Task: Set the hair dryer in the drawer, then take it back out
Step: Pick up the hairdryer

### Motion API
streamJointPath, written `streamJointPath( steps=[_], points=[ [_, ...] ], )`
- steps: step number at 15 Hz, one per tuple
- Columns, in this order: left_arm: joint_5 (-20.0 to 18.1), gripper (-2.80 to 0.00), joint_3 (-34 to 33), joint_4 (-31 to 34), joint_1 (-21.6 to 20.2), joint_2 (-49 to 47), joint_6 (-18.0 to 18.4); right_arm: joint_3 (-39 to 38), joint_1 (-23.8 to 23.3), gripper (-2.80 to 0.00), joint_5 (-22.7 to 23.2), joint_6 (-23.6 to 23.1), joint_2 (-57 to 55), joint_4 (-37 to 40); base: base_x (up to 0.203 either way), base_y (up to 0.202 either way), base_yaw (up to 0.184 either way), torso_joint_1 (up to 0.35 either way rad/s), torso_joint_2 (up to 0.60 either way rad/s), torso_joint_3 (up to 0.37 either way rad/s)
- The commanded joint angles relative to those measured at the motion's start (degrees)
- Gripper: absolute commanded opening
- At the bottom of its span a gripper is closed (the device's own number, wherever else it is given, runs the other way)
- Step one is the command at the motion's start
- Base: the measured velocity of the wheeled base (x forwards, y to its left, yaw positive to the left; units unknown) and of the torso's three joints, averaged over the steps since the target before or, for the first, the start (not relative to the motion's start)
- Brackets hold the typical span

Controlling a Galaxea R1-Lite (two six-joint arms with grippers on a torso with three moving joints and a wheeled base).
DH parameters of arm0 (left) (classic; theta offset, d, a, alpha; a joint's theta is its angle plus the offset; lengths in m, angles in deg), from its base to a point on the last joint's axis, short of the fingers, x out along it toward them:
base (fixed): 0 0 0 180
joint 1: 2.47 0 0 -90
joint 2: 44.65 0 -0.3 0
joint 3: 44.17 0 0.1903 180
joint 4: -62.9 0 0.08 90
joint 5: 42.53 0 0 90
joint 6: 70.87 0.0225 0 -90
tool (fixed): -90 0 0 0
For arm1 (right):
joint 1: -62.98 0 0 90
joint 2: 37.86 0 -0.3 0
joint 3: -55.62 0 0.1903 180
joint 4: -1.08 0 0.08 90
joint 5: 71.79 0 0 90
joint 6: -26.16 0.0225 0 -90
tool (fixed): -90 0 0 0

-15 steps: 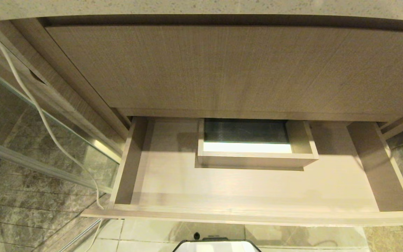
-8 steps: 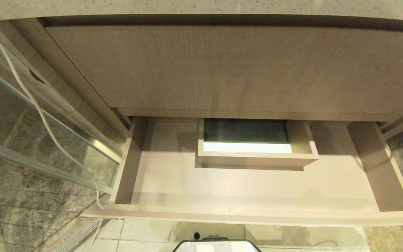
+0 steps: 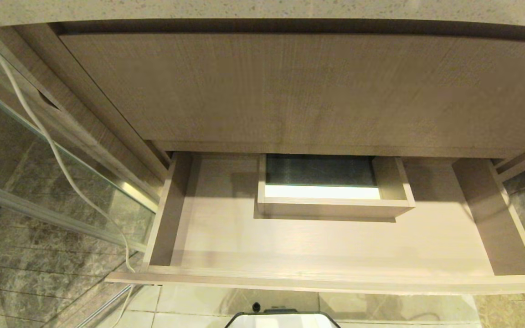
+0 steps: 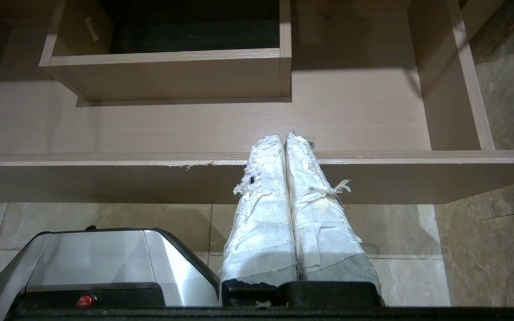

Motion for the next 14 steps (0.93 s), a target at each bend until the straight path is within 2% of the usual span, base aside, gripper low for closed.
streamJointPath(
  steps=[1, 14],
  points=[
    [0.0, -2.80, -0.1, 0.0, 0.0, 0.0, 0.0, -0.1, 0.0, -2.80, 0.0, 0.0, 0.0, -0.1, 0.000, 0.000, 0.000, 0.000, 0.00, 0.000],
    [0.0, -2.80, -0.1, 0.0, 0.0, 0.0, 0.0, -0.1, 0.0, -2.80, 0.0, 0.0, 0.0, -0.1, 0.000, 0.000, 0.000, 0.000, 0.00, 0.000]
  ],
)
